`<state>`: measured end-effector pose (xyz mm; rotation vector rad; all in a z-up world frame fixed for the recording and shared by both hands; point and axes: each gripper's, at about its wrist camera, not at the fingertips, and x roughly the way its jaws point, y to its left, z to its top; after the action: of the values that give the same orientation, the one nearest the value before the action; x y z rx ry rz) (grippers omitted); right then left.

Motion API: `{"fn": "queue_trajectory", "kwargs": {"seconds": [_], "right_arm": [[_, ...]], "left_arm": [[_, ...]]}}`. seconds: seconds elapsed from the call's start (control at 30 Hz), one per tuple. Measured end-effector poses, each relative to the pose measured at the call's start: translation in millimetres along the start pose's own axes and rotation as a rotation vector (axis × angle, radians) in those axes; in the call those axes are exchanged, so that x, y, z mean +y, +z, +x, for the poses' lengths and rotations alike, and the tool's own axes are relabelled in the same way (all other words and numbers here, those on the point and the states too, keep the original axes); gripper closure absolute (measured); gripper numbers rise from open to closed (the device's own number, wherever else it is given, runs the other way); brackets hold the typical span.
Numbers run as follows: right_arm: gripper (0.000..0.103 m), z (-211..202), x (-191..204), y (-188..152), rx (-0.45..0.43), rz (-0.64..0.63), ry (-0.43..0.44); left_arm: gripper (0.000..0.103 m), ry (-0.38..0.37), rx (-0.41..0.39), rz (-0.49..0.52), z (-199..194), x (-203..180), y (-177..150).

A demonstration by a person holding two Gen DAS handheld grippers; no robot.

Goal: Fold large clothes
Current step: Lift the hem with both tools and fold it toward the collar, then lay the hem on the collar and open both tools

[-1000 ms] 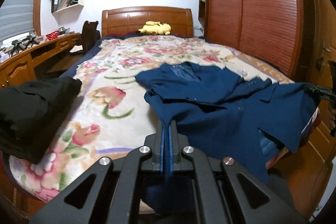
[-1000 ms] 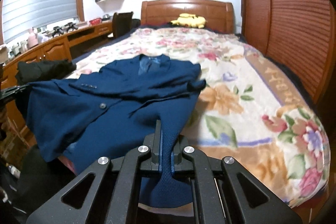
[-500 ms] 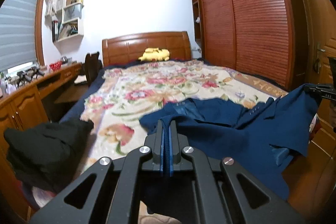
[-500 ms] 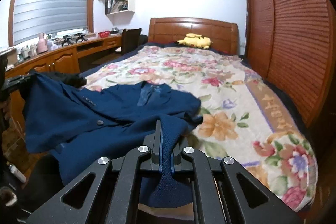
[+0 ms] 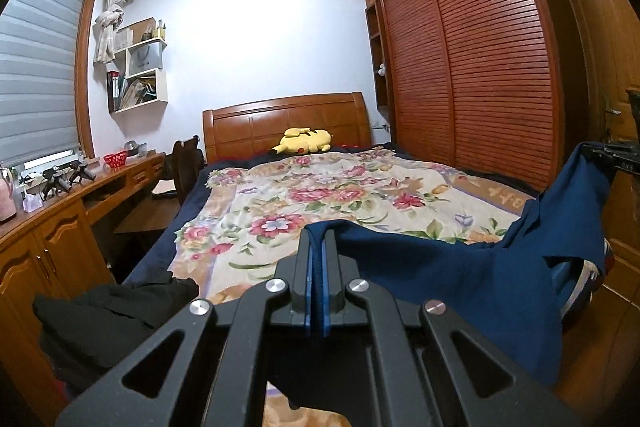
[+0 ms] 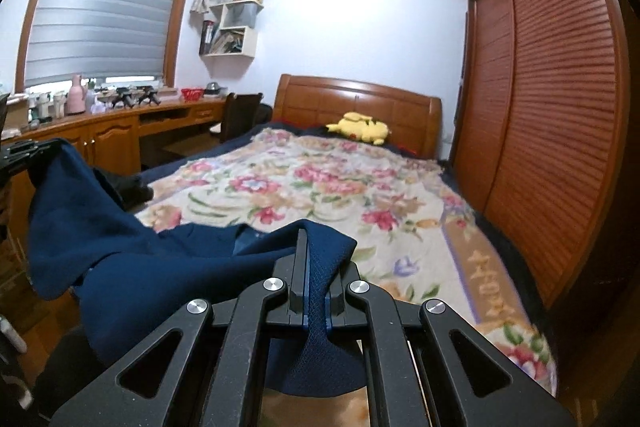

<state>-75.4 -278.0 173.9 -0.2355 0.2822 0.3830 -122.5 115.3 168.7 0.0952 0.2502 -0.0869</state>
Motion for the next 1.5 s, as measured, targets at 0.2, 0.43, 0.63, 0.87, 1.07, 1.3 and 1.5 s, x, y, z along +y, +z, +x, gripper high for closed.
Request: {"fn": "queue_trajectory", "kwargs": {"seconds": [0.2,0.43,0.63,0.87,1.07,1.3,1.5], "right_arm": [[0.101,55,-3,1,0.058,-0.005,-0.024],[0.101,139,-3,-23,0.160,-0.025,-0.050],[0.101,201,-16,-36,0.216,-0.015,-0.072],[0.101,256,-34,-33,0.199,-0.004,-0.110],[0.101,320,-38,-46,0.237,0.013,-0.117],[0.101,379,-52,-60,0.307,0.035,-0.170],[0.101,409,-63,-85,0.395,0.074,-0.186]], "left_arm": [[0.102,0.005,0.078,-0.001,50,3,-14],[0.102,0.010,0.172,-0.004,121,9,-39],[0.102,0.009,0.218,-0.018,176,20,-46],[0.102,0.032,0.230,-0.056,234,29,-46],[0.101,0.028,0.229,-0.078,266,24,-51],[0.100,0.054,0.259,-0.101,296,30,-53],[0.094,0.063,0.289,-0.070,288,19,-62]]}}
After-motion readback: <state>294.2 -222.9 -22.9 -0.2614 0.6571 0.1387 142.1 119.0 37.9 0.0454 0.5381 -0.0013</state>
